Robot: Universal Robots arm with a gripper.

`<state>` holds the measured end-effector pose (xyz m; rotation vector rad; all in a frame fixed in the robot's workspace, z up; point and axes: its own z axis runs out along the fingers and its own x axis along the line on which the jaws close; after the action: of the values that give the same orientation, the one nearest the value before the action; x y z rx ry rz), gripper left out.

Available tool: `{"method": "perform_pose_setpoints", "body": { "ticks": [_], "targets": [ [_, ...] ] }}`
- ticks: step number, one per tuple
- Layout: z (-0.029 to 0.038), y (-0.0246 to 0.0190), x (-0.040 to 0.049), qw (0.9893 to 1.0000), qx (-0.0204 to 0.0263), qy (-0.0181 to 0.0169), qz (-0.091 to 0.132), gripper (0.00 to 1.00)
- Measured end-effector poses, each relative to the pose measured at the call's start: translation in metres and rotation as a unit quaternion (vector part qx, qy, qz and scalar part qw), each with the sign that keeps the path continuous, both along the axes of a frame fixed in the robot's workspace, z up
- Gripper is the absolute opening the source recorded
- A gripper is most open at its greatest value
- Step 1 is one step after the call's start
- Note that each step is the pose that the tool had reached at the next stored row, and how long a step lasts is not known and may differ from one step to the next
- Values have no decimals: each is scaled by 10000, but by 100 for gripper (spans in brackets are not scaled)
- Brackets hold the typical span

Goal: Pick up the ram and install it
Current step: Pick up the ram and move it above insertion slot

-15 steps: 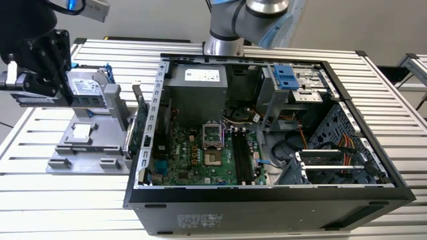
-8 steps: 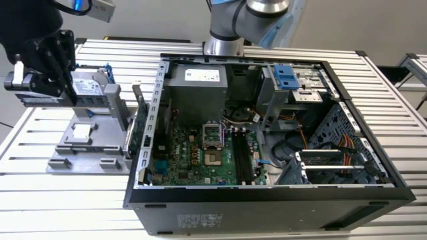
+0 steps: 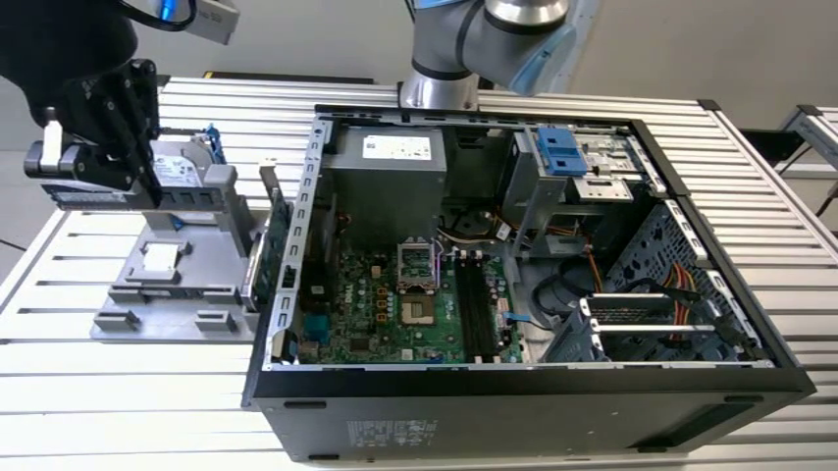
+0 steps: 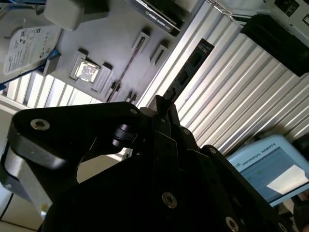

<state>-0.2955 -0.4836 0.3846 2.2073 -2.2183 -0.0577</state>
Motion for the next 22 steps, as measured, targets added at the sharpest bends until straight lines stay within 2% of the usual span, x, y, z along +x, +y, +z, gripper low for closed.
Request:
{"method": "perform_pose_setpoints", "body": {
  "ticks": [22],
  "targets": [
    [0,0,305,10000,0,0,0,0]
  ]
}}
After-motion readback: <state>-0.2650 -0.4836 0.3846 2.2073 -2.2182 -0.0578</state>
